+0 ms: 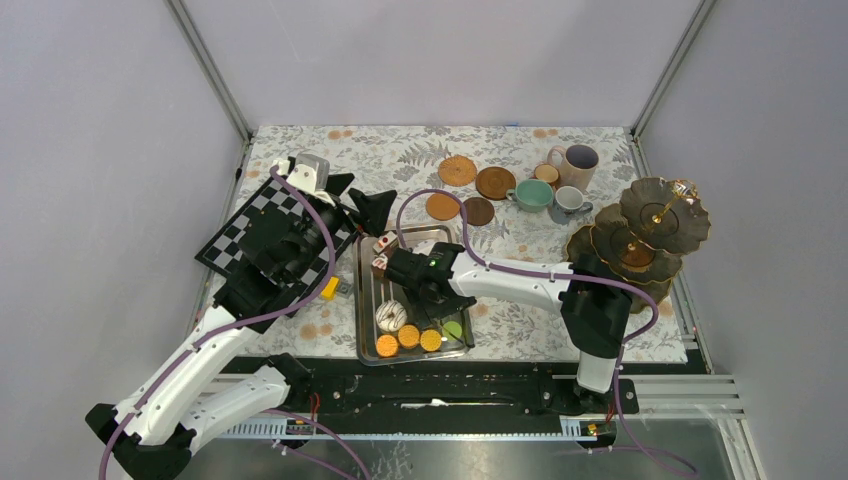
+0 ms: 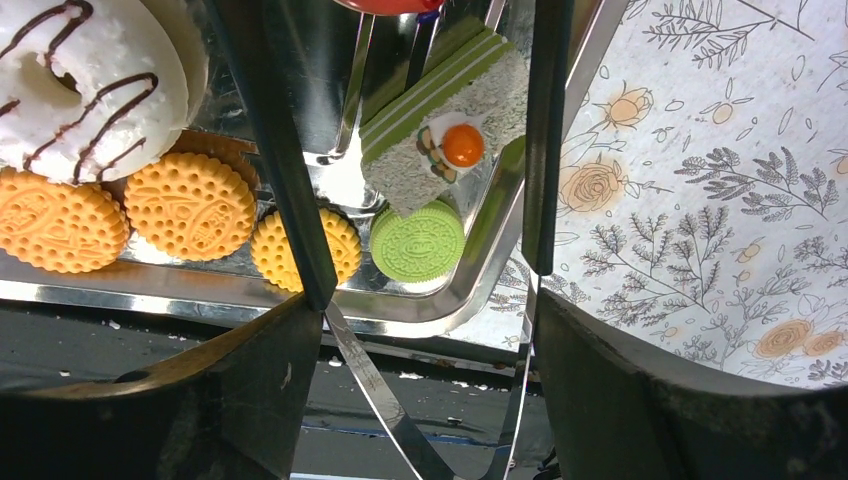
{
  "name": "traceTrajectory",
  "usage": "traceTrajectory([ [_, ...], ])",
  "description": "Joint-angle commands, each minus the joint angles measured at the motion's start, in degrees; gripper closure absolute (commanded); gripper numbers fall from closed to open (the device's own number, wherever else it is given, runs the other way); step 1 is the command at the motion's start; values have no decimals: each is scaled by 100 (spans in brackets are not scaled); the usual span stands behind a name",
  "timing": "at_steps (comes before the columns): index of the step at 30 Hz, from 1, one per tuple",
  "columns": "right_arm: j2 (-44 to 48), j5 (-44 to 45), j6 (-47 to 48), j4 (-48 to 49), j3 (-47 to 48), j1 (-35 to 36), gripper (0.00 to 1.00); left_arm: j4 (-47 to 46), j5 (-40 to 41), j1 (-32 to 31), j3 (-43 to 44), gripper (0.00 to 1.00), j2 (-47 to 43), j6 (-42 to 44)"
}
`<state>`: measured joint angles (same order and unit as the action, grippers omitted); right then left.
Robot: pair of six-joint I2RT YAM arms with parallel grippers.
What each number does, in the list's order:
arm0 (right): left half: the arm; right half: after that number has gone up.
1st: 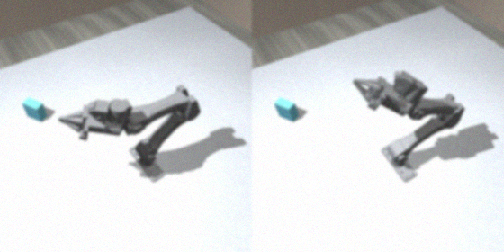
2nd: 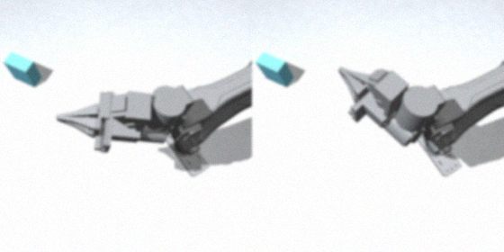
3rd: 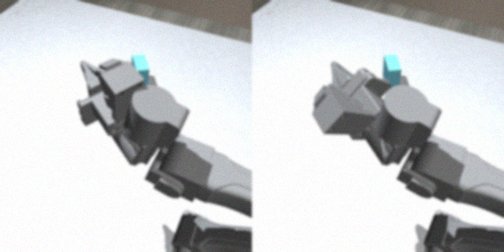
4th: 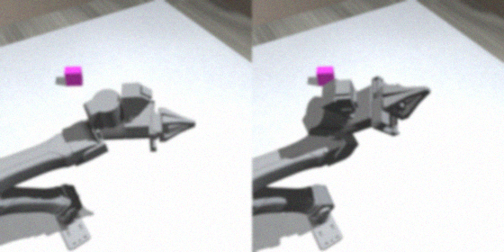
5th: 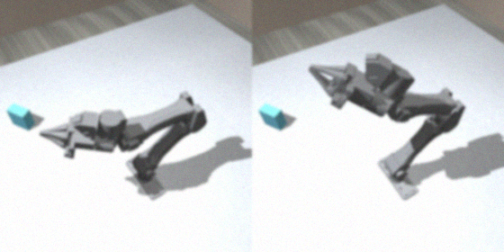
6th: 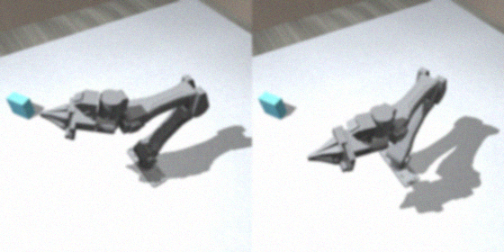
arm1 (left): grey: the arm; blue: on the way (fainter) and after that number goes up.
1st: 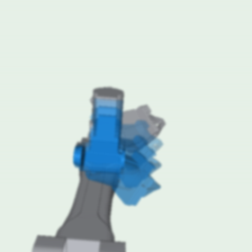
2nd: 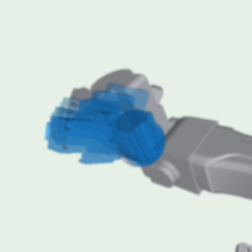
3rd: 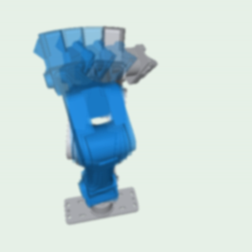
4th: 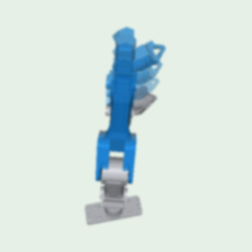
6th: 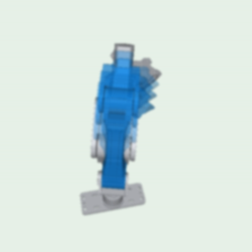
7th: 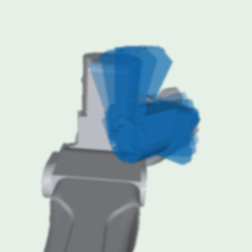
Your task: Serve the afternoon tea
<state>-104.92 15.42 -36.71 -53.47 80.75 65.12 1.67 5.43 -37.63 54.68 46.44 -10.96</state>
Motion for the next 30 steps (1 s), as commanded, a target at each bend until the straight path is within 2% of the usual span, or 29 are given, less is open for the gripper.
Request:
traceTrajectory([
  [1,116,-44,76,-153,178,5,18,-176,48,-21,-53,1,-108,37],
  [25,-501,-47,415,-571,759,-52,17,-176,-7,-22,-34,1,-81,29],
  [28,-530,2,419,-644,864,-48,20,-176,27,-23,-45,1,-71,32],
  [30,-469,5,415,-600,912,-52,27,-176,32,-21,-36,1,-56,35],
])
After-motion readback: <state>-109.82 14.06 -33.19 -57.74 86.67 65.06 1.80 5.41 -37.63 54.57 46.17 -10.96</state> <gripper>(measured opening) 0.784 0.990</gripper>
